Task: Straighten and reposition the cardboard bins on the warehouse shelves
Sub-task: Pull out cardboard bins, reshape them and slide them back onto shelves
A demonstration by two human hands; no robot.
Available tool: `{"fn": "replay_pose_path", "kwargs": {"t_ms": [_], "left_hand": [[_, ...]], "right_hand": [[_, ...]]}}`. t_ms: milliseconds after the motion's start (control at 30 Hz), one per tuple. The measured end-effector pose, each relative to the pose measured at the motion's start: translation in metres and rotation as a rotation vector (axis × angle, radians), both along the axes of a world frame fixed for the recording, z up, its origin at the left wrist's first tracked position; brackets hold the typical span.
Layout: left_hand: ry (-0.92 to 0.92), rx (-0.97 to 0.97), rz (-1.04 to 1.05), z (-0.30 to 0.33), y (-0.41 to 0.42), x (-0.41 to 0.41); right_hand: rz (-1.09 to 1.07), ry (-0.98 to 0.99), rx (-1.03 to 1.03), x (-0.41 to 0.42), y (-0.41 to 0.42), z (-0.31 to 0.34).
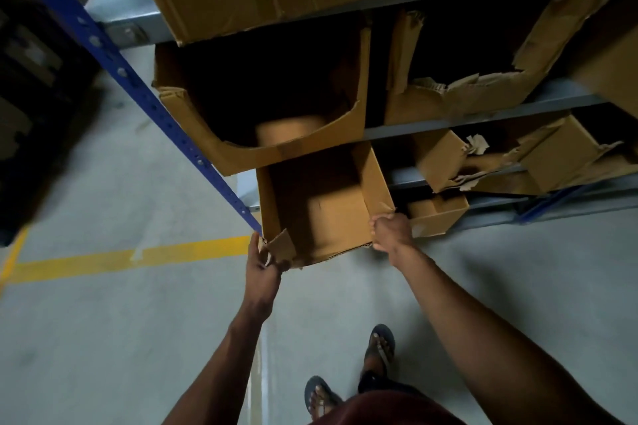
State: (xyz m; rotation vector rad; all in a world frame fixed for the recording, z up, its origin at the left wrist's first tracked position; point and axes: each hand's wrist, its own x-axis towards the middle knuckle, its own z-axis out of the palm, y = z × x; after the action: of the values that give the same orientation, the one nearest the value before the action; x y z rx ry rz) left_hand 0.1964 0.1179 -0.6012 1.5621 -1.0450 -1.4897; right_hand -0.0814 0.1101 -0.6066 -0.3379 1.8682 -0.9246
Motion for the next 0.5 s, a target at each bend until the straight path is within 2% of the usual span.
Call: {"fn": "replay_pose_path", "kwargs": {"t_ms": [100, 200, 267, 300, 333, 400, 500], "left_hand": [[0.012, 0.024, 0.030, 0.013, -0.019, -0.012], [-0.009, 0.039, 0.104, 0.021, -0.031, -0.023], [-0.044, 0.046, 0.122, 0.024, -0.024, -0.033], [-0.039, 0.052, 0.132, 0.022, -0.016, -0.037], [-0.013, 0.071, 0.150, 0.019, -0.007, -0.040], [0.025, 0.119, 0.153, 0.014, 0.009, -0.045], [-0.028, 0.102, 0.097, 0.008, 0.009, -0.049]], "right_hand": [[0.216, 0.135, 0.011, -0.021, -0.033, 0.005], [0.430, 0.130, 0.069, -0.039, -0.036, 0.015], [0.468, 0.213, 0.149, -0.057, -0.021, 0.013], [0.416, 0.250, 0.174, -0.066, -0.010, 0.006], [0.304, 0.220, 0.170, -0.071, 0.000, -0.002], [0.047, -0.064, 0.089, -0.071, 0.013, -0.012], [-0.148, -0.426, -0.091, -0.060, 0.003, -0.004]]}}
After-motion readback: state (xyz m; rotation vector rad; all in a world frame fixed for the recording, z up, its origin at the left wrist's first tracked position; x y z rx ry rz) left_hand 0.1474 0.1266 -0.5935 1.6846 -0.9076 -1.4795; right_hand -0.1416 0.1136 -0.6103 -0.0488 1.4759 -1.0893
